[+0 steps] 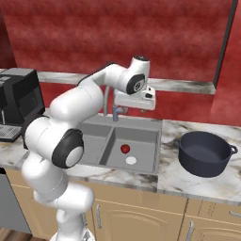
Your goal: Dump the tomato from the pot into the sink. Then turn on the water and wash the tomato. Then turn off the water and put the tomato back in the pot.
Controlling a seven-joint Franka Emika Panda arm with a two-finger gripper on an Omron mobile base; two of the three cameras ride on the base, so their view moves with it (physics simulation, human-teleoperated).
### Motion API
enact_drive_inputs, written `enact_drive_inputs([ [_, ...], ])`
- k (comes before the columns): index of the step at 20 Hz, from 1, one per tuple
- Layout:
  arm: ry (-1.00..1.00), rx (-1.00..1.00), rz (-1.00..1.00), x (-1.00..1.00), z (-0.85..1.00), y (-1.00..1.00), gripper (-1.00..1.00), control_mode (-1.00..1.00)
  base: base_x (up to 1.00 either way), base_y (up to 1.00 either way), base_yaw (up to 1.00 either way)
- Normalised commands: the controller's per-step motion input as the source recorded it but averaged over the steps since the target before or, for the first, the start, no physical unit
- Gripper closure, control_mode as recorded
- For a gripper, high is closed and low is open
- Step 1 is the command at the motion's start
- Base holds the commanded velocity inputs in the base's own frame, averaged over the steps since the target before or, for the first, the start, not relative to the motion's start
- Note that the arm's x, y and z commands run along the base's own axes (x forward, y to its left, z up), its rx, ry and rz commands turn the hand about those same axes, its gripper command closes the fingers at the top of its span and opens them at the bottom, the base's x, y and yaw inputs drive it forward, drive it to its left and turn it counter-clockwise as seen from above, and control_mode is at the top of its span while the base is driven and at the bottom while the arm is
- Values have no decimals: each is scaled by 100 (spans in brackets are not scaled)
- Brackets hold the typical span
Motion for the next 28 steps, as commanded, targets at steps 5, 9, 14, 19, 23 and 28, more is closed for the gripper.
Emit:
enact_drive_inputs([
  [5, -13, -1, 0, -3, -34, 0, -100, -100, 0, 0, 0],
  [9, 0, -10, 0, 0, -48, 3, -100, -100, 0, 0, 0],
  [14, 0, -14, 0, 0, -57, 8, -100, -100, 0, 0, 0],
  [19, -7, -4, 0, 0, -24, 0, -100, -100, 0, 0, 0],
  [23, -7, 0, 0, 0, -31, 1, -100, -100, 0, 0, 0],
  [28, -1, 0, 0, 3, -23, 13, -100, -100, 0, 0, 0],
])
